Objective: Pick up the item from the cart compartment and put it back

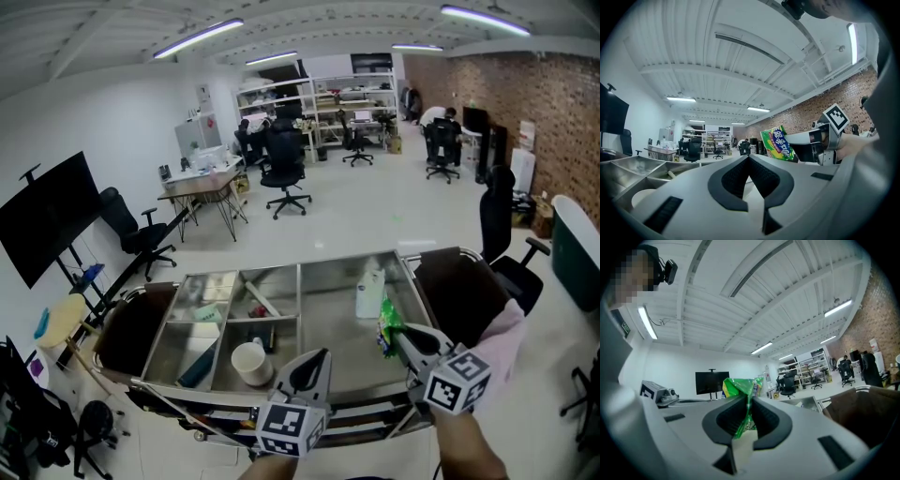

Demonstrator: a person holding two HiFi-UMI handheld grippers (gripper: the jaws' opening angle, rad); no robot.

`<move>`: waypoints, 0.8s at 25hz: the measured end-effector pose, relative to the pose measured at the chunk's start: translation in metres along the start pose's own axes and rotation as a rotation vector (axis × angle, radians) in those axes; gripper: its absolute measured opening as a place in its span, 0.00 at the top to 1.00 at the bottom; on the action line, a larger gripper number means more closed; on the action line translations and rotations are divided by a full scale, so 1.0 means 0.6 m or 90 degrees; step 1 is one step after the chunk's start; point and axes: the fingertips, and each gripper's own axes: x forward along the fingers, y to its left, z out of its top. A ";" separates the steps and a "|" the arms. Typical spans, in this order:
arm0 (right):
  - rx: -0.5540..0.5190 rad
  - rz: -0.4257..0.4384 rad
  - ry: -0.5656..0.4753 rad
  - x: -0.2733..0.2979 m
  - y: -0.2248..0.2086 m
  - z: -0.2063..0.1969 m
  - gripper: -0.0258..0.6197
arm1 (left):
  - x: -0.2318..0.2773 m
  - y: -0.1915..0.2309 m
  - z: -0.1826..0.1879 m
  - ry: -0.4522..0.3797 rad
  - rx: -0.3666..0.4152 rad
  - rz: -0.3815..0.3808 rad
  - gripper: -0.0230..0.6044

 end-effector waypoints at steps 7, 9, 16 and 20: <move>-0.050 -0.006 0.017 0.040 -0.003 0.014 0.88 | -0.003 -0.002 0.003 -0.001 0.006 -0.001 0.96; -0.066 -0.010 0.026 0.056 -0.007 0.011 0.88 | -0.004 -0.002 0.004 -0.002 0.006 -0.001 0.96; -0.098 -0.020 0.074 0.106 -0.026 -0.025 0.88 | -0.008 0.000 0.000 -0.003 0.004 -0.003 0.96; -0.129 -0.022 0.116 0.142 -0.042 -0.049 0.88 | -0.006 -0.002 -0.002 -0.003 0.004 -0.006 0.96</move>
